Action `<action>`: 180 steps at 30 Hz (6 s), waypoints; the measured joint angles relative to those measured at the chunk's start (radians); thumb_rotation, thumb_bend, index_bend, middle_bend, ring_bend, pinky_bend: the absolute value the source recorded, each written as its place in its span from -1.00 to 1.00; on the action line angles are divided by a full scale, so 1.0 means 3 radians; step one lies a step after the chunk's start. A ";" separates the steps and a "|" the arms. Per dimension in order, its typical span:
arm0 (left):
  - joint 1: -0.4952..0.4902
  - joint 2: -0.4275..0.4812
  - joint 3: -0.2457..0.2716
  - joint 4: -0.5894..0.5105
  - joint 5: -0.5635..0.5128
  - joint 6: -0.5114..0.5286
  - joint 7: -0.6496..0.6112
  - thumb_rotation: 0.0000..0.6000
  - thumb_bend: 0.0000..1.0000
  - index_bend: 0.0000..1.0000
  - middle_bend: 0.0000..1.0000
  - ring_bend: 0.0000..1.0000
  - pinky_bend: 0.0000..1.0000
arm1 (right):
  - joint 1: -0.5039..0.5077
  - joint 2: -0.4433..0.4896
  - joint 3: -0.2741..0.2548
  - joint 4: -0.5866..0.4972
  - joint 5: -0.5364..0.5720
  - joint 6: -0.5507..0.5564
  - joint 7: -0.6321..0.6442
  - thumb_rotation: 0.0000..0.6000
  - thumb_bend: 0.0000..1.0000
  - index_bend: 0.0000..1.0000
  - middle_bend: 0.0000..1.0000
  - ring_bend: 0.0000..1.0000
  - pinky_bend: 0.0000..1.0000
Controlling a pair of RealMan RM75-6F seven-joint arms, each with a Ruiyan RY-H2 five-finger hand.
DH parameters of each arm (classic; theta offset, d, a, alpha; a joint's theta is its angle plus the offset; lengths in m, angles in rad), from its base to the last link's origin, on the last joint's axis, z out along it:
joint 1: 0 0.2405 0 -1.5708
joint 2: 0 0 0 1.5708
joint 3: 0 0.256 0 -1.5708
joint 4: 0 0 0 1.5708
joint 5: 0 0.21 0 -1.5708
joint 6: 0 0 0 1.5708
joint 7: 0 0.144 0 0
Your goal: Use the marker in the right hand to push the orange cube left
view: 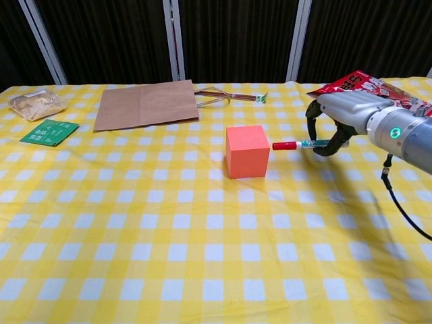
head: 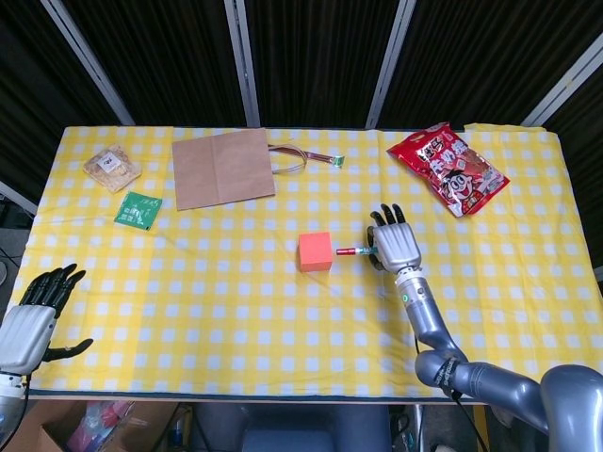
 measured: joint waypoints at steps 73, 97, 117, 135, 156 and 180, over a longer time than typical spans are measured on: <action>-0.0029 0.0120 0.0109 -0.0019 0.0186 -0.0037 -0.0286 1.00 -1.00 -1.00 -1.00 -1.00 -1.00 | 0.0351 -0.0849 0.0506 -0.0182 0.1081 0.0780 -0.1073 1.00 0.21 0.34 -0.60 -0.98 -1.00; -0.0045 0.0118 0.0116 -0.0038 0.0186 -0.0063 -0.0281 1.00 -1.00 -1.00 -1.00 -1.00 -1.00 | 0.0643 -0.1239 0.0697 0.0265 0.0964 0.0476 -0.0734 1.00 0.21 0.34 -0.60 -0.98 -1.00; -0.0049 0.0114 0.0119 -0.0031 0.0180 -0.0068 -0.0258 1.00 -1.00 -1.00 -1.00 -1.00 -1.00 | 0.0748 -0.1440 0.0706 0.0173 0.0919 0.0525 -0.0799 1.00 0.21 0.34 -0.60 -0.98 -1.00; -0.0028 0.0128 0.0121 -0.0027 0.0162 -0.0043 -0.0274 1.00 -1.00 -1.00 -1.00 -1.00 -1.00 | 0.0453 -0.0957 0.0552 -0.0047 0.0835 0.0648 -0.0905 1.00 0.21 0.34 -0.59 -0.98 -1.00; -0.0023 0.0101 0.0112 -0.0049 0.0113 -0.0068 -0.0179 1.00 -1.00 -1.00 -1.00 -1.00 -1.00 | -0.0064 0.0141 0.0105 -0.0395 0.0758 0.0190 -0.0695 1.00 0.21 0.34 -0.60 -0.98 -1.00; -0.0013 0.0079 0.0096 -0.0034 0.0095 -0.0049 -0.0117 1.00 -1.00 -1.00 -1.00 -1.00 -1.00 | -0.0136 0.0375 -0.0160 -0.0320 0.0888 0.0081 -0.0722 1.00 0.21 -0.59 -0.81 -1.00 -1.00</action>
